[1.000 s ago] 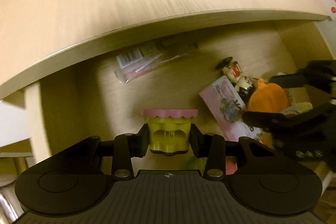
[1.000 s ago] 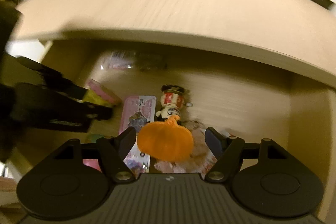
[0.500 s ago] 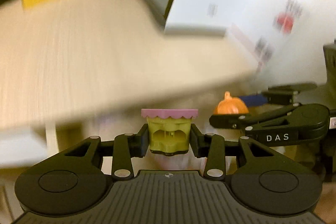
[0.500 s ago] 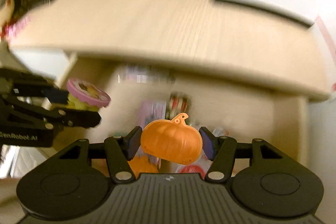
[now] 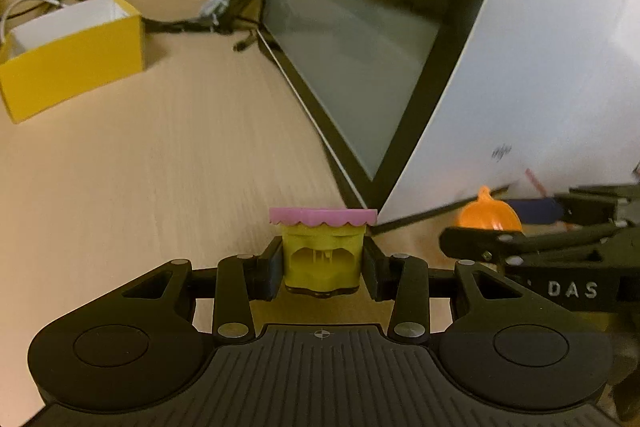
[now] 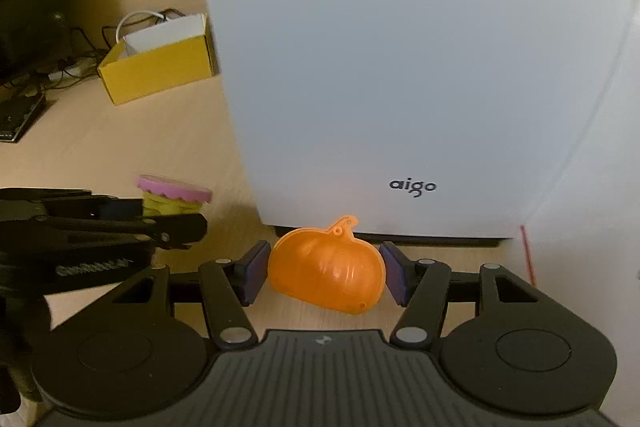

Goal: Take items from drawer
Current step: 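Place the cup toy and orange pumpkin on the desktop beside the speaker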

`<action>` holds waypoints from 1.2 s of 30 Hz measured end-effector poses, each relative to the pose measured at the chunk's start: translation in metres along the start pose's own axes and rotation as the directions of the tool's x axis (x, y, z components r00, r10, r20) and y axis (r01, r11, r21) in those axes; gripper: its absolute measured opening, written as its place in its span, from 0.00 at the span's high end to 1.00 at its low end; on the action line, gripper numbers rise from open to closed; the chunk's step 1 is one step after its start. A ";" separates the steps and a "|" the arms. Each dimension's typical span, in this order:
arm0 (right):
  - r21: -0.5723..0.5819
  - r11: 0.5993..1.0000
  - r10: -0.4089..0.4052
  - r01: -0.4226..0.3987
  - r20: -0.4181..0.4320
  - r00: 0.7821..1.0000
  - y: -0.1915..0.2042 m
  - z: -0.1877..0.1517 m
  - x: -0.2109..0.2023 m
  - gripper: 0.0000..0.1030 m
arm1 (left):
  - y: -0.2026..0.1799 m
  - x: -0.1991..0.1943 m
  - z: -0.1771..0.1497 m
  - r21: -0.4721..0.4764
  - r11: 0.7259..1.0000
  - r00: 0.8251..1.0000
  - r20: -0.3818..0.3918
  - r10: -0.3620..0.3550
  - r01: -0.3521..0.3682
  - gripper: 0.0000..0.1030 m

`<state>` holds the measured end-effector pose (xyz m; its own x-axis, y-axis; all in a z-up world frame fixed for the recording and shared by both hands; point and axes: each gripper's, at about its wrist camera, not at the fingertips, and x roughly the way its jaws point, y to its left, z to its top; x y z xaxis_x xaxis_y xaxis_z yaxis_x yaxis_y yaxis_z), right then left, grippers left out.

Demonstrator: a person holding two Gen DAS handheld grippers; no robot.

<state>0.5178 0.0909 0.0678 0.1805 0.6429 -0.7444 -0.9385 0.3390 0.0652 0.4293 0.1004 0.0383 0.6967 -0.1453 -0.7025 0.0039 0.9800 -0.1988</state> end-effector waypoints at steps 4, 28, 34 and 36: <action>0.020 1.000 0.021 -0.020 -0.041 0.999 -0.002 -0.006 0.026 0.42 | -0.004 0.013 -0.011 0.019 1.000 1.000 -0.020 0.001 -0.001 0.58; -0.142 0.984 0.104 -0.111 -0.054 0.993 0.061 -0.101 -0.059 0.29 | -0.012 -0.117 -0.074 -0.017 0.998 0.988 0.142 0.068 -0.066 0.59; -0.156 0.982 0.078 -0.110 -0.197 0.977 0.073 -0.160 -0.044 0.29 | -0.019 -0.129 -0.132 0.024 0.999 0.999 0.014 0.036 -0.036 0.59; -0.139 0.987 0.043 -0.079 -0.245 0.969 0.068 -0.175 -0.035 0.30 | -0.018 -0.122 -0.148 0.030 0.999 0.998 -0.043 0.043 -0.042 0.59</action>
<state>0.3955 -0.0290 -0.0179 0.0622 0.4695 -0.8808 -0.9816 0.1886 0.0312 0.2379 0.0803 0.0265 0.6647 -0.1088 -0.7392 -0.0037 0.9889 -0.1488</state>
